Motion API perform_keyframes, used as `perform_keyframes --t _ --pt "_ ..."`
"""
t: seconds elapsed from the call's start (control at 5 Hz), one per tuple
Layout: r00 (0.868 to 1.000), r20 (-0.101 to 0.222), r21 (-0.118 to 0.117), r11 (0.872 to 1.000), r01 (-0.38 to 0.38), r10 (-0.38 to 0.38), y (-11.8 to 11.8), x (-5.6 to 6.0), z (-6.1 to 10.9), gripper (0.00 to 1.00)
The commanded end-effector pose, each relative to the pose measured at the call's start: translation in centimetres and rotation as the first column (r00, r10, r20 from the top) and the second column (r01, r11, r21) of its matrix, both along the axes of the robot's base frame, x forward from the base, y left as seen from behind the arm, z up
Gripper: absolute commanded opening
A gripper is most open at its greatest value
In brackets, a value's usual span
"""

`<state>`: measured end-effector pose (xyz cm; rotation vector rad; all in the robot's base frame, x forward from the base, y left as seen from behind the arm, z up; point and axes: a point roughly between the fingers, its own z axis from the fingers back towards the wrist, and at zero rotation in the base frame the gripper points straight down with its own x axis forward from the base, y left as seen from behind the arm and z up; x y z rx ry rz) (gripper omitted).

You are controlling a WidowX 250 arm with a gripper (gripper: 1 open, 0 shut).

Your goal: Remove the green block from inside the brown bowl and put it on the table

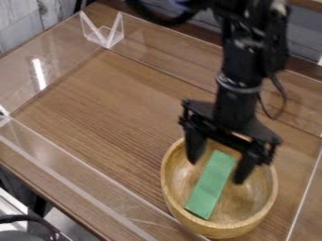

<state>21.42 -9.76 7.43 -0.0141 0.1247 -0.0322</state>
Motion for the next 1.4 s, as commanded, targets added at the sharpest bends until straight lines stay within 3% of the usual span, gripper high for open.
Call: perform_keyframes --t 0.0,1.2 --pt "0.996 0.086 -0.05 0.999 0.002 0.002 -0.2 0.1 0.2 1.0" --pt "0.995 0.095 -0.113 0.994 -0.002 0.013 1.1 0.8 0.5 1.0"
